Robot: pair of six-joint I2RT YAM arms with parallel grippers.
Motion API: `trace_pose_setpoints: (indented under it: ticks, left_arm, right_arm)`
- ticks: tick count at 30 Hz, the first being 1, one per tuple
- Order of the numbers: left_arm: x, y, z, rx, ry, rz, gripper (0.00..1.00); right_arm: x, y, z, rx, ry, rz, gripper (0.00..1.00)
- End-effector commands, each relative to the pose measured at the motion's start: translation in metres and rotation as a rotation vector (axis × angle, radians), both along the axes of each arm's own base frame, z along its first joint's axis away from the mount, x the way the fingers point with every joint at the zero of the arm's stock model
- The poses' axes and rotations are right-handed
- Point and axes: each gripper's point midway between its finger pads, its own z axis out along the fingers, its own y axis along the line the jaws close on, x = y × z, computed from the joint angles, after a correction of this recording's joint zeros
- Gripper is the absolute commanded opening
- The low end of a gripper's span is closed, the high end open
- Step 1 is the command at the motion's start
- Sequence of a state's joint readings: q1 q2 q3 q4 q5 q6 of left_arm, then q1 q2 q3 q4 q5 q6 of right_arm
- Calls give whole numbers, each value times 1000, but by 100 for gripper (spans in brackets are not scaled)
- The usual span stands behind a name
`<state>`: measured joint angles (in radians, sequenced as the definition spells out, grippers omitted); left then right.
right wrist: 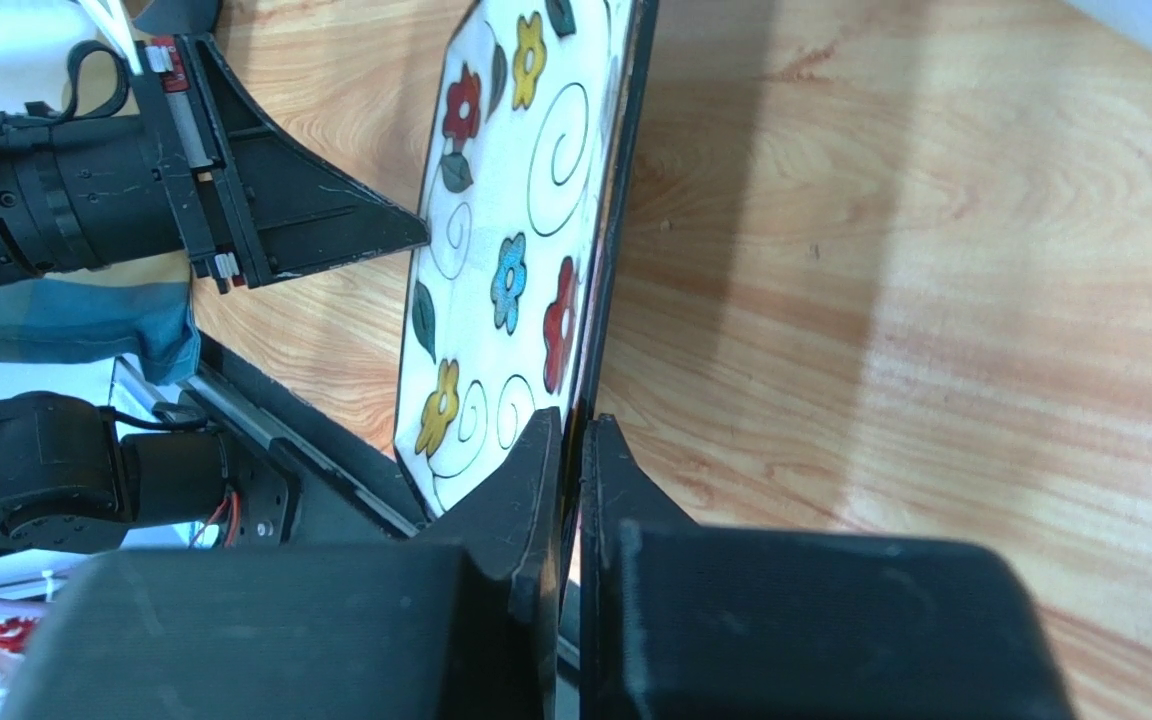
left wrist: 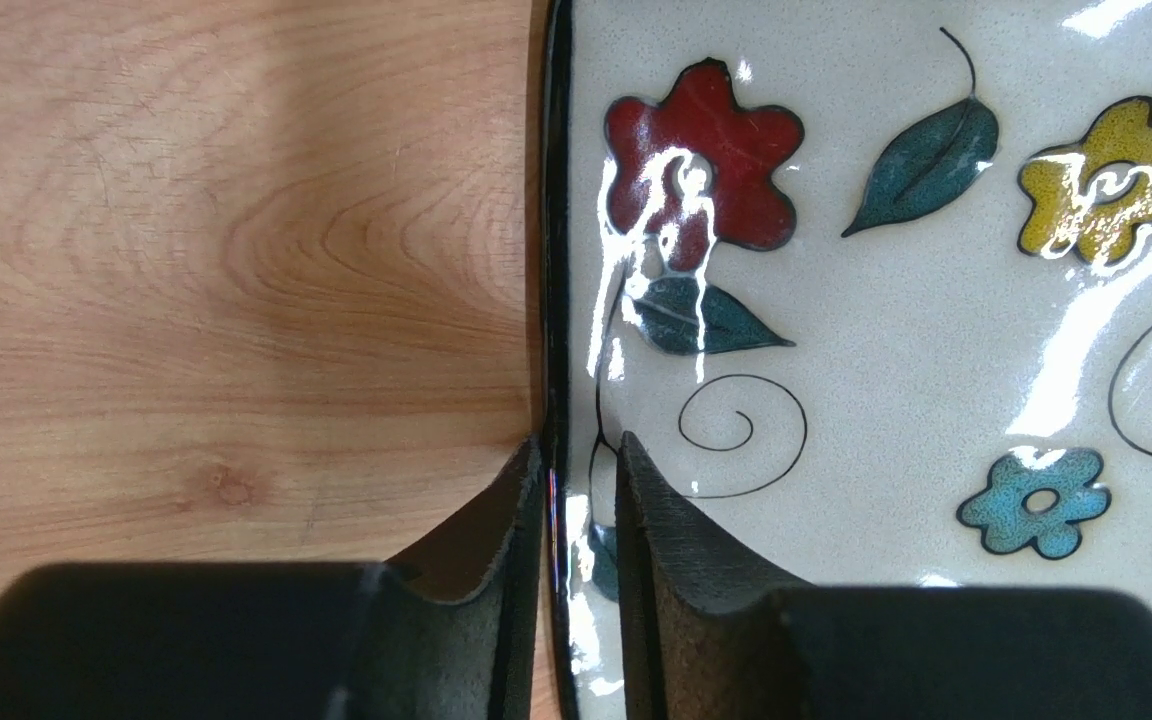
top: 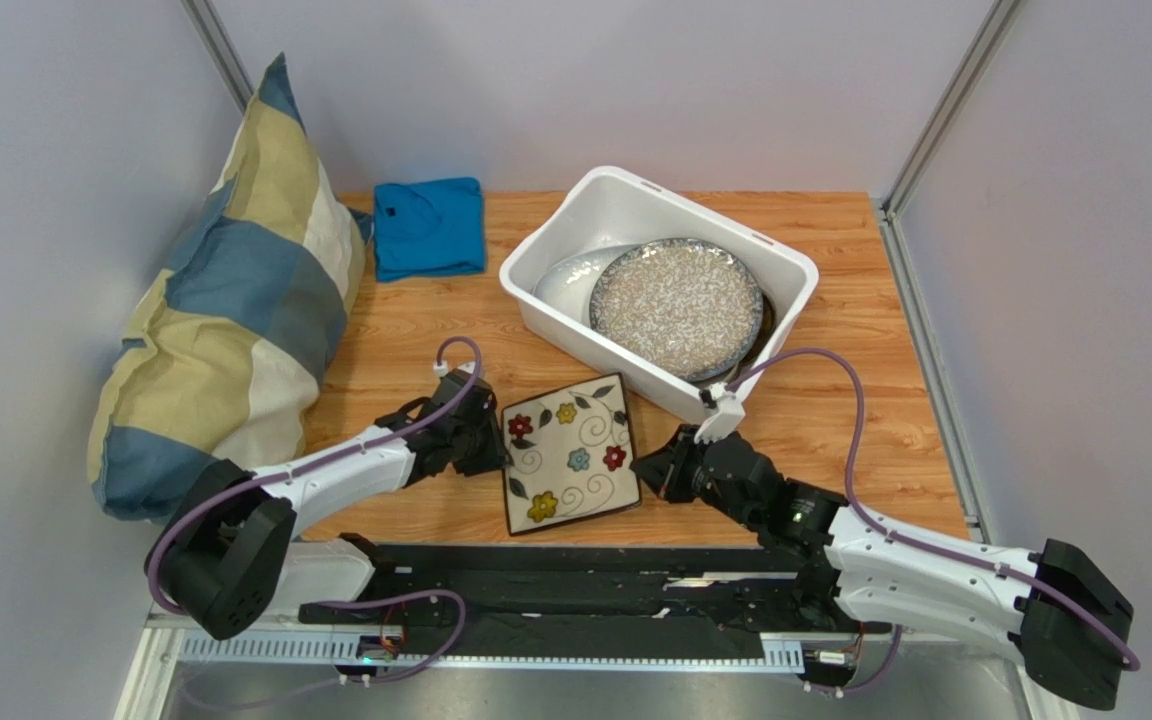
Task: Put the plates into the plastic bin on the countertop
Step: Pick up the plate at the center of the board.
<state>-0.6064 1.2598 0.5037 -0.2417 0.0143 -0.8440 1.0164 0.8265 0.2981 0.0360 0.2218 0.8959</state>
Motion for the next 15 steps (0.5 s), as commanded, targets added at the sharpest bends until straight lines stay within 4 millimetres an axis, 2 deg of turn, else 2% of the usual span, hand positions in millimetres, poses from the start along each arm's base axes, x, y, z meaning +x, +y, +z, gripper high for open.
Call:
trace_pose_setpoints:
  ticks: [1,5,7,11,14,15]
  left_arm:
    - [-18,-9,-22,-16,70,-61,21]
    - [-19,-10,-22,-18,70,-70,15]
    - [-19,-11,-23,-21,72,-74,11]
    - [-21,-12,-24,-29,78,-74,11]
    - [-23,-10,-24,-28,77,-66,14]
    - [-24,-9,-24,-26,77,-63,20]
  right_arm:
    - [-12,37,45,192,-114,162,1]
    - [-17,42,35,193,-96,196,6]
    - [-17,41,22,162,-74,191,6]
    - [-13,35,-1,109,-14,139,6]
    - [-9,18,-27,27,54,47,5]
    - [-6,7,-39,-25,68,-2,2]
